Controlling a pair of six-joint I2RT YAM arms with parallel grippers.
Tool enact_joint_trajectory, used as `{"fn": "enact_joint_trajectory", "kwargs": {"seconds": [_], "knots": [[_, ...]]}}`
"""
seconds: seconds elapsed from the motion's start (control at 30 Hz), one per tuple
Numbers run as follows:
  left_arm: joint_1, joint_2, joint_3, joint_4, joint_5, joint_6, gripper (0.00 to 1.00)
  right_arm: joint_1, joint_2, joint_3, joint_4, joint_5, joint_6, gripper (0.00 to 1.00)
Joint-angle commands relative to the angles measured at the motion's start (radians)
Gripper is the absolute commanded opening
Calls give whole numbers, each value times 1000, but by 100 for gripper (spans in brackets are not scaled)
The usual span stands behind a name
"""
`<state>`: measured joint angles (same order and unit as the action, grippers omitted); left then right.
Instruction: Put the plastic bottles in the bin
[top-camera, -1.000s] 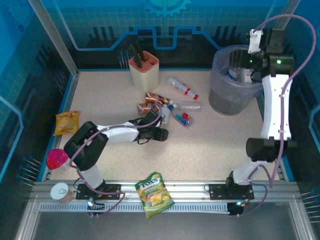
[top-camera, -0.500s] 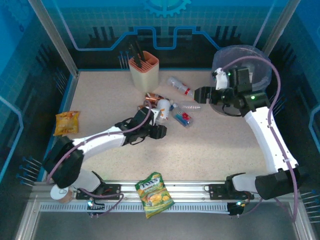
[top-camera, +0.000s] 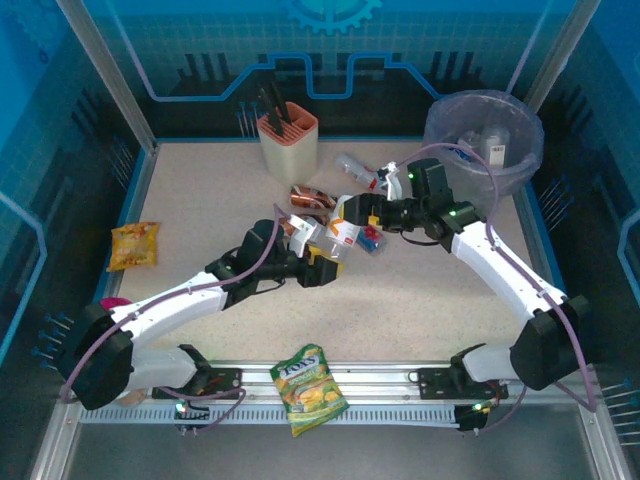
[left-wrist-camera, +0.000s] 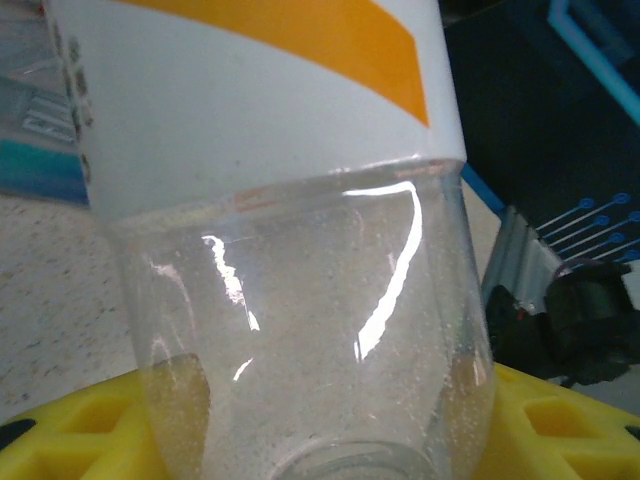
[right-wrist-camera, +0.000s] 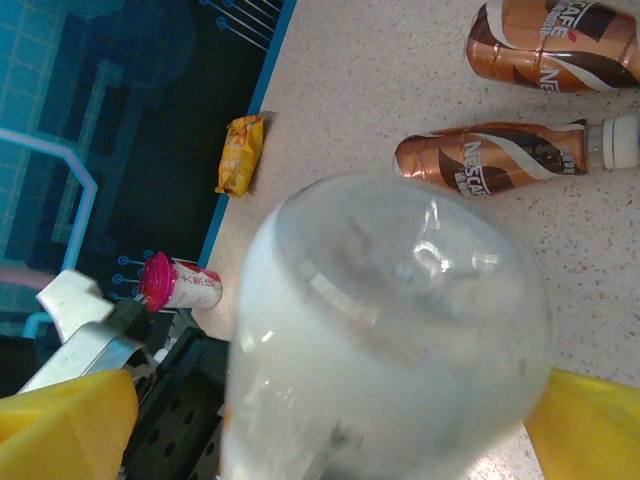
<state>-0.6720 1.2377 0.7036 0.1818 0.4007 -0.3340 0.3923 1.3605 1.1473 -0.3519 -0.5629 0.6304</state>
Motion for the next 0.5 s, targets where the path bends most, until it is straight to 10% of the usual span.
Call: {"fn": "enact_joint_trajectory", "kwargs": {"seconds": [0.0,0.47], "knots": [[5,9,-14,87,72,13,13,23,23,-10,72,-17,34,97],[5,11,-8,102,73,20,30,13,21,-40,124,-4,55,64]]}}
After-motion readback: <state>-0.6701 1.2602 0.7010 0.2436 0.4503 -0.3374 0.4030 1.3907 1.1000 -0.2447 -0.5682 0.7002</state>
